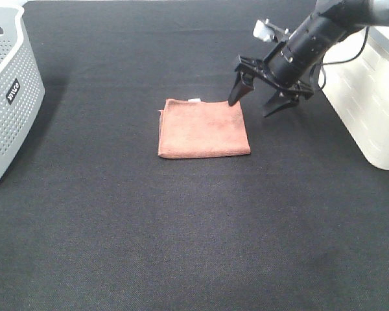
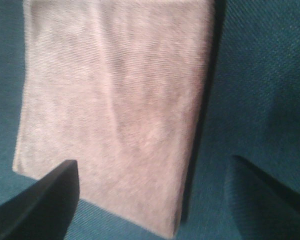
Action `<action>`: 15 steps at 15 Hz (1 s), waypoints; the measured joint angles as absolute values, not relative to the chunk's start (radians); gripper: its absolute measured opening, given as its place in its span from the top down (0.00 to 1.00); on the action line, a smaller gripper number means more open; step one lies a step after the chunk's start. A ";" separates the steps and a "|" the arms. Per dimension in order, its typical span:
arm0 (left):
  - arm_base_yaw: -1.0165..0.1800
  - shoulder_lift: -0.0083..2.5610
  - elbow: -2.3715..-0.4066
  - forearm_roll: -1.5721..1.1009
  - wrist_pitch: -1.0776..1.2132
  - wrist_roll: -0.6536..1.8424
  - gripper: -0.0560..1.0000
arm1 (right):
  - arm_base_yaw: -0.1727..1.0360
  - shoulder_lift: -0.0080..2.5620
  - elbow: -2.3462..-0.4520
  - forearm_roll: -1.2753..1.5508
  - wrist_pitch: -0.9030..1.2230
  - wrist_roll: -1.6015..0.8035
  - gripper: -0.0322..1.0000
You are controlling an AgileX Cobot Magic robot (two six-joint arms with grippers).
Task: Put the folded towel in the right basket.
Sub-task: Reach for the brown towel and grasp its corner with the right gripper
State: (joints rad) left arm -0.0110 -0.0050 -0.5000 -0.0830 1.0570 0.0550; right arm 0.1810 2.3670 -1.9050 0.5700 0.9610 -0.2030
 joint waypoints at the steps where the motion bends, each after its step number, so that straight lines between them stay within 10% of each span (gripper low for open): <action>1: -0.011 -0.005 -0.500 -0.083 1.057 0.055 0.12 | 0.181 2.398 -1.931 0.578 0.980 -0.210 0.24; 9: -0.011 -0.005 -0.500 -0.083 1.057 0.055 0.12 | 0.182 2.490 -1.975 0.621 0.977 -0.277 0.27; 15: -0.011 -0.005 -0.500 -0.083 1.057 0.055 0.12 | 0.209 2.515 -2.037 0.644 0.983 -0.299 0.92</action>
State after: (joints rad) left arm -0.0110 -0.0050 -0.5000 -0.0830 1.0570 0.0550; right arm 0.2090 2.5150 -2.0370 0.6440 0.9830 -0.2990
